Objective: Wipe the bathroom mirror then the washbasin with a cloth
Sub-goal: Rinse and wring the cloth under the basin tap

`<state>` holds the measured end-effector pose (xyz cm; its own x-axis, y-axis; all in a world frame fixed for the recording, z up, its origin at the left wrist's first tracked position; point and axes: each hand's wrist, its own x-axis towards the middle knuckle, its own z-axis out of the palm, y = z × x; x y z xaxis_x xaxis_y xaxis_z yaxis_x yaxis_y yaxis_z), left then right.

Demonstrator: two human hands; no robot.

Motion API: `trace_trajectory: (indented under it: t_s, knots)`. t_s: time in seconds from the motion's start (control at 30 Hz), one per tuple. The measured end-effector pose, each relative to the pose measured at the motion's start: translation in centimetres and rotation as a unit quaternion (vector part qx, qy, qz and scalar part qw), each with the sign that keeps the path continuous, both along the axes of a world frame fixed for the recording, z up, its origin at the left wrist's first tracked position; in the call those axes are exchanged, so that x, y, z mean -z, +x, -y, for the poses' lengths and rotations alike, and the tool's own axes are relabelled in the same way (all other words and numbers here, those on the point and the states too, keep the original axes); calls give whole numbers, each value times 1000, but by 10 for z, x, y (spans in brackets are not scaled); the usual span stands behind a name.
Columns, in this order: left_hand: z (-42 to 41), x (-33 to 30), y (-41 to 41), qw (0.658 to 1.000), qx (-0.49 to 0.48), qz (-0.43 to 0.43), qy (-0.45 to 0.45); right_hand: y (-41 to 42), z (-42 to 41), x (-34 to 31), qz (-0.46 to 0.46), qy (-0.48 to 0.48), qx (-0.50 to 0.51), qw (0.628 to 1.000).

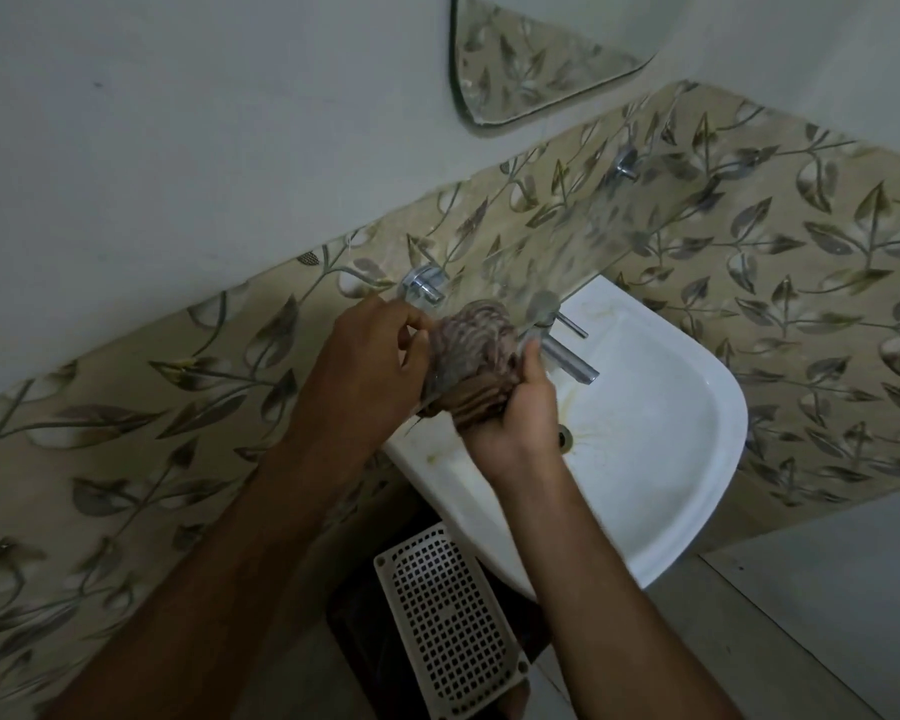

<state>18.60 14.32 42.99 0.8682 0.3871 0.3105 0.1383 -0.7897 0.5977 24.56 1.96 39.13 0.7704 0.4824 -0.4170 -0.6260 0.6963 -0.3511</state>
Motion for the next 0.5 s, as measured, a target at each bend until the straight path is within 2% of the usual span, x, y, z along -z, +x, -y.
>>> trace_trajectory:
  t_s: [0.1,0.33,0.4,0.5]
  knots:
    - [0,-2,0,1000,4,1,-7,25,1,0,-16,-1,35,999]
    - [10,-1,21,999,24,10,22,-11,0,2,6,24,-123,992]
    - [14,0,27,999,37,13,25,14,6,-2,8,27,-105,994]
    - [17,0,33,998,46,28,16,70,17,-2,-13,-27,-11,999]
